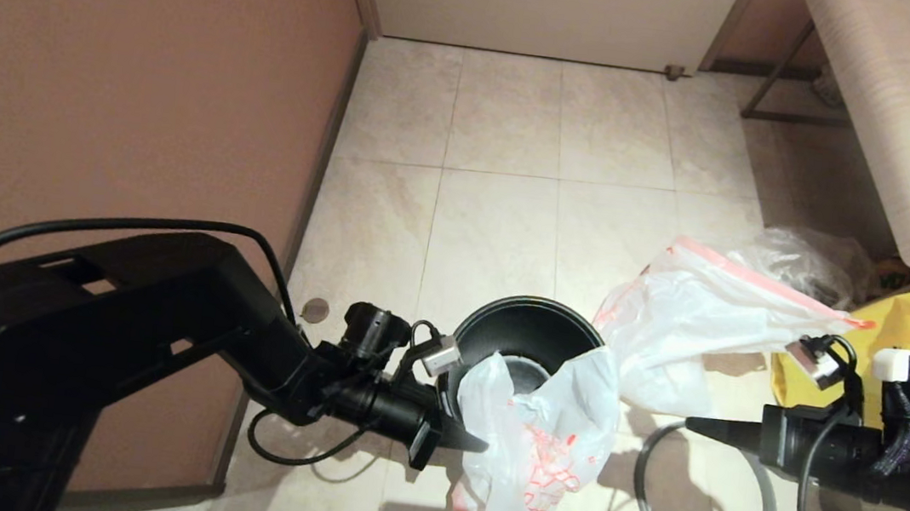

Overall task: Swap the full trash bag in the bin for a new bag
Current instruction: Put the new garbage bag on the trash can

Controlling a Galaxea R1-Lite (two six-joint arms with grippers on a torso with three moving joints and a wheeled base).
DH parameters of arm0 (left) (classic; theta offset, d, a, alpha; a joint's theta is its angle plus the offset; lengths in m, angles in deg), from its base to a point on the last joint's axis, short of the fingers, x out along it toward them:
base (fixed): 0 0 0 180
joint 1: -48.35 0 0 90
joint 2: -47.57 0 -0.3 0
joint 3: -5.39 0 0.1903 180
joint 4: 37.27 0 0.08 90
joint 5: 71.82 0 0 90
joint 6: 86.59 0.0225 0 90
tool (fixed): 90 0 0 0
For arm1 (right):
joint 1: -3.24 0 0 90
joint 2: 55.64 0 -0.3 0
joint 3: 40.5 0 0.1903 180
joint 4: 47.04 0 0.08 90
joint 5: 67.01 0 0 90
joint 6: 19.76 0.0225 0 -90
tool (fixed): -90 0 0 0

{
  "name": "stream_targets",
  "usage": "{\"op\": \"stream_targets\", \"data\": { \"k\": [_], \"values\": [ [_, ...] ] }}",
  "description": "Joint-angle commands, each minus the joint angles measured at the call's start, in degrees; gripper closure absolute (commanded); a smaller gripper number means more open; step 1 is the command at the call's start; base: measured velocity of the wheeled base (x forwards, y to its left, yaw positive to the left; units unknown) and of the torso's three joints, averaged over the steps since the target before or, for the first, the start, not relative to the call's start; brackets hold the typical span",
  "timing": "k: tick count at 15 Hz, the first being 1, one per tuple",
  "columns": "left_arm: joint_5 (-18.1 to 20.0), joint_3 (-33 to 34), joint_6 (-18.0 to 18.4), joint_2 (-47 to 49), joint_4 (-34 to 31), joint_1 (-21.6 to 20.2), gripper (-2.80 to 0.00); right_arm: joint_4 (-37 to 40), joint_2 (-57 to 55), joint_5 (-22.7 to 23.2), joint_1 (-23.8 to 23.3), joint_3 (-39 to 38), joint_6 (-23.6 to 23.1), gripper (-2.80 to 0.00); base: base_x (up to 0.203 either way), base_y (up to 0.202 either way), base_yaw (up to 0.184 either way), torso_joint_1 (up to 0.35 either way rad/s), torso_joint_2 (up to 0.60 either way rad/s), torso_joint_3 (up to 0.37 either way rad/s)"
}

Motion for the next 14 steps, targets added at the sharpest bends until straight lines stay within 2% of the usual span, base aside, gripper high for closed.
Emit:
{"op": "stream_targets", "data": {
  "k": [1,2,3,5,7,8,9,12,14],
  "values": [
    [0.5,-0.1,-0.4,-2.6,0.2,-1.3,0.00,-1.9,-1.3,0.2,1.4,-0.2,0.3,0.00,0.000,0.000,0.000,0.000,0.00,0.000],
    [1.1,-0.3,-2.8,-4.1,0.3,-2.3,0.00,-3.6,-1.8,0.3,1.4,-0.3,0.4,0.00,0.000,0.000,0.000,0.000,0.00,0.000],
    [1.7,-0.4,-7.2,-5.6,1.7,-2.7,0.00,-3.9,-1.8,0.3,1.3,-0.4,0.4,0.00,0.000,0.000,0.000,0.000,0.00,0.000],
    [2.0,0.3,-16.7,-6.7,10.4,-2.4,0.00,-3.9,-1.7,0.2,1.1,-0.4,0.5,0.00,0.000,0.000,0.000,0.000,0.00,0.000],
    [0.3,0.6,-28.2,-6.0,23.9,0.0,0.00,-3.9,-1.8,0.2,0.0,-0.1,0.7,0.00,0.000,0.000,0.000,0.000,0.00,0.000],
    [-1.7,0.7,-30.5,-5.1,27.6,1.2,0.00,-4.3,-1.8,0.2,-0.2,0.1,0.6,0.00,0.000,0.000,0.000,0.000,0.00,0.000],
    [-4.1,0.7,-31.4,-4.3,27.2,1.5,0.00,-5.8,-2.2,0.2,-0.2,0.2,0.4,0.00,0.000,0.000,0.000,0.000,0.00,0.000],
    [-7.0,2.4,-31.9,-6.9,22.0,1.0,0.00,-12.1,-4.4,-0.2,2.5,-0.7,0.3,0.00,0.000,0.000,0.000,0.000,0.00,0.000],
    [-13.8,7.7,-32.1,-10.7,19.8,3.8,0.00,-19.1,-6.7,-1.8,6.1,-4.4,-0.9,0.00,0.000,0.000,0.000,0.000,0.00,0.000]
  ]
}}
